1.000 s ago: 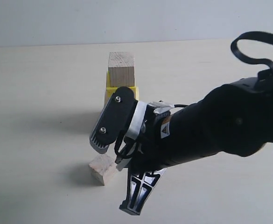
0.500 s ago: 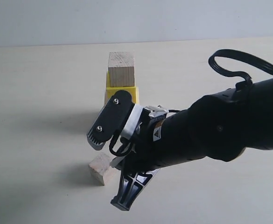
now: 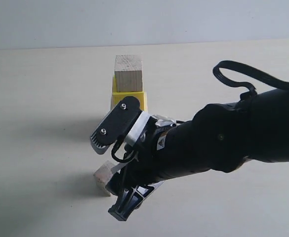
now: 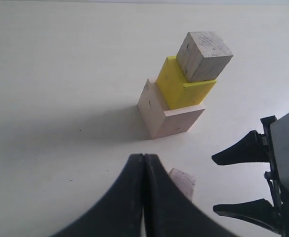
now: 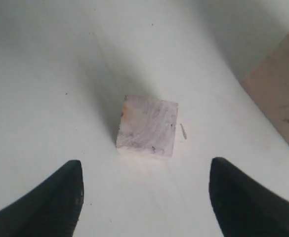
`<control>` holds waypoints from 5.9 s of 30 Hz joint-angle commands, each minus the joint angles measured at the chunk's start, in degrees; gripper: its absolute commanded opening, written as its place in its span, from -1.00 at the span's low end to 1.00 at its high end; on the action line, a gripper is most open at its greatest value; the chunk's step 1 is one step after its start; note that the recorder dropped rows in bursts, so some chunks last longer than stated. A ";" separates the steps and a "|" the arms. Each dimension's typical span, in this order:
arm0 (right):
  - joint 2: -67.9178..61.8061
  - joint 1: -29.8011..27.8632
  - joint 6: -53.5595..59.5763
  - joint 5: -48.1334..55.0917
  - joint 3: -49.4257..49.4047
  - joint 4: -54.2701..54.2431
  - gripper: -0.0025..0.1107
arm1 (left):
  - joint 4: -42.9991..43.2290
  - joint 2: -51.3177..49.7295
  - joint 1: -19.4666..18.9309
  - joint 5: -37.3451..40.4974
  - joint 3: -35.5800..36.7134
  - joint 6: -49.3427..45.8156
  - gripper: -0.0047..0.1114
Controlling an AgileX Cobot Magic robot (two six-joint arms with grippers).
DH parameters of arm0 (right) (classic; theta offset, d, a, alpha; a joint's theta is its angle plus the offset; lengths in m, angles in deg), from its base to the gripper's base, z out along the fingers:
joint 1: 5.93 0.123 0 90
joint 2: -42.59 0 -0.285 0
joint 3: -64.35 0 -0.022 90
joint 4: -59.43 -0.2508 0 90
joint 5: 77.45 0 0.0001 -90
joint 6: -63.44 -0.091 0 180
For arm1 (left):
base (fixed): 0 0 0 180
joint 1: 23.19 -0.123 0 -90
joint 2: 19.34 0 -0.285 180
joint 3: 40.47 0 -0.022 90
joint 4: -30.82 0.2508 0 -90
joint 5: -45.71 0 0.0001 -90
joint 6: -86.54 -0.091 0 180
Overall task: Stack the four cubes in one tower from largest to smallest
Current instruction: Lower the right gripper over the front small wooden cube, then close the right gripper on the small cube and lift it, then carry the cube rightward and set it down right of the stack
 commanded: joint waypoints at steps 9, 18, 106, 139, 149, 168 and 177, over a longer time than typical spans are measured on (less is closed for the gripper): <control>-5.81 0.13 -0.16 0.69 6.14 -3.05 0.26 | -0.32 0.17 -0.20 -0.67 0.13 0.12 -0.92; -9.61 0.13 -0.16 1.95 9.22 -3.05 0.26 | -0.32 0.17 -0.20 -0.67 0.13 0.12 -0.92; -6.54 -31.03 -62.87 11.46 11.33 54.90 -0.96 | -4.63 0.17 -0.20 0.20 0.13 0.12 -0.92; -14.40 -37.16 -67.36 2.00 11.48 50.80 -0.96 | -4.81 0.17 -0.20 1.39 0.13 0.01 -0.92; -17.87 -37.83 -67.48 0.47 11.85 53.08 -0.95 | -4.98 0.17 -0.20 1.61 0.13 0.01 -0.92; -17.22 -37.83 -68.53 4.75 11.85 51.28 0.60 | -4.87 0.17 -0.20 1.85 0.13 0.01 -0.92; -7.55 -37.83 -68.42 9.96 12.92 49.40 0.60 | -4.64 0.17 -0.20 0.93 0.13 -0.12 -0.92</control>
